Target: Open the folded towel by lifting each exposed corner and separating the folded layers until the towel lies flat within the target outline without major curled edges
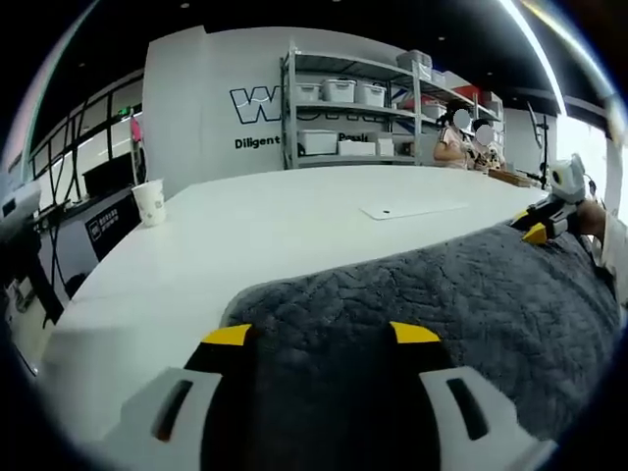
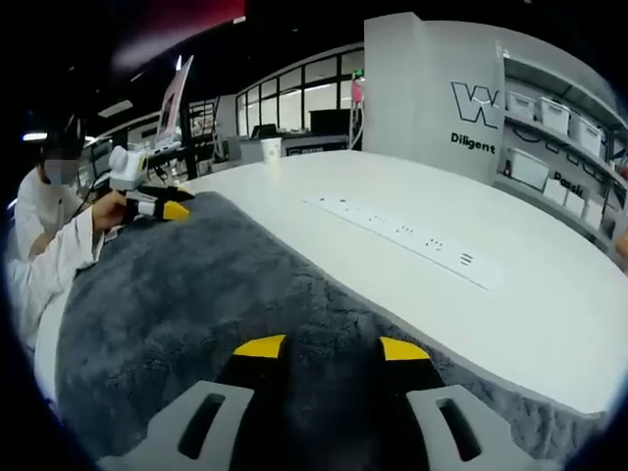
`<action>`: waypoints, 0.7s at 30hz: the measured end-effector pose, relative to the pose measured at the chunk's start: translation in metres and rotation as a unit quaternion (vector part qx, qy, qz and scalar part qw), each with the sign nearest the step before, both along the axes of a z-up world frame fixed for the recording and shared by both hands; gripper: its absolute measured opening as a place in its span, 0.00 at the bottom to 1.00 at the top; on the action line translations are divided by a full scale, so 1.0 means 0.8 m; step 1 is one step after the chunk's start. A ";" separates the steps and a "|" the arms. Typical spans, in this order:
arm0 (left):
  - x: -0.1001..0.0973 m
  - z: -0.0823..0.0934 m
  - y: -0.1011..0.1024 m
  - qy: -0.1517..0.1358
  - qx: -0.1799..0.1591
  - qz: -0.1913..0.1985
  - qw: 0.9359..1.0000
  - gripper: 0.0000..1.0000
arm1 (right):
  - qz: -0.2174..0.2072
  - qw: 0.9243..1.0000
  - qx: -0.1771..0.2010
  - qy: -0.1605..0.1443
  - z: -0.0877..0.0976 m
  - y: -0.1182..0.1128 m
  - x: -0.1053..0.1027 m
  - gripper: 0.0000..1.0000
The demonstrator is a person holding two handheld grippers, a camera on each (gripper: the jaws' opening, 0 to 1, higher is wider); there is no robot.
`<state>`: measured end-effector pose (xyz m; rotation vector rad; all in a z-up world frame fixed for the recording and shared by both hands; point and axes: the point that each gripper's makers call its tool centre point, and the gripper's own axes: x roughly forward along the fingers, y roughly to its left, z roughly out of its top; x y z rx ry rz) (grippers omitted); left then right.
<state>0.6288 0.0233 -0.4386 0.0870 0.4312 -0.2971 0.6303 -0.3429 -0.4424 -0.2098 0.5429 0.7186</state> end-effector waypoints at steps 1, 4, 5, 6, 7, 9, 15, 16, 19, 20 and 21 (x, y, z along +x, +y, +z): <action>0.000 0.000 0.000 0.000 0.000 0.000 1.000 0.52 | 0.000 1.000 0.000 0.000 0.000 -0.001 0.000 0.31; 0.000 0.000 0.000 -0.001 -0.001 0.000 1.000 0.52 | -0.003 1.000 -0.001 0.002 0.000 -0.004 0.000 0.31; 0.001 0.000 0.000 -0.002 -0.001 0.000 1.000 0.52 | -0.003 1.000 0.000 0.002 0.000 -0.004 0.000 0.31; 0.002 0.000 0.001 -0.004 -0.002 0.002 1.000 0.52 | -0.004 1.000 -0.001 0.002 0.000 -0.003 0.000 0.31; 0.002 0.000 0.001 -0.005 -0.002 0.002 1.000 0.52 | -0.004 1.000 -0.002 0.002 0.000 -0.003 0.000 0.31; 0.002 0.000 0.001 -0.006 -0.003 0.002 1.000 0.52 | -0.005 1.000 -0.003 0.002 0.000 -0.003 -0.001 0.32; 0.003 0.001 0.001 0.001 -0.003 0.011 1.000 0.53 | -0.017 1.000 -0.022 -0.003 0.003 -0.005 0.000 0.46; 0.002 0.000 0.002 0.003 -0.005 0.013 1.000 0.53 | -0.018 0.999 -0.026 -0.004 0.003 -0.006 0.000 0.50; 0.003 0.003 0.002 0.008 -0.005 0.016 1.000 0.60 | -0.018 0.999 -0.043 -0.006 0.008 -0.010 -0.003 0.57; 0.000 0.004 -0.003 0.016 -0.023 0.015 0.999 0.66 | -0.015 0.998 -0.053 -0.008 0.010 -0.012 -0.005 0.60; -0.002 0.008 -0.010 0.020 -0.041 0.009 0.999 0.76 | -0.016 0.998 -0.058 -0.009 0.011 -0.013 -0.006 0.63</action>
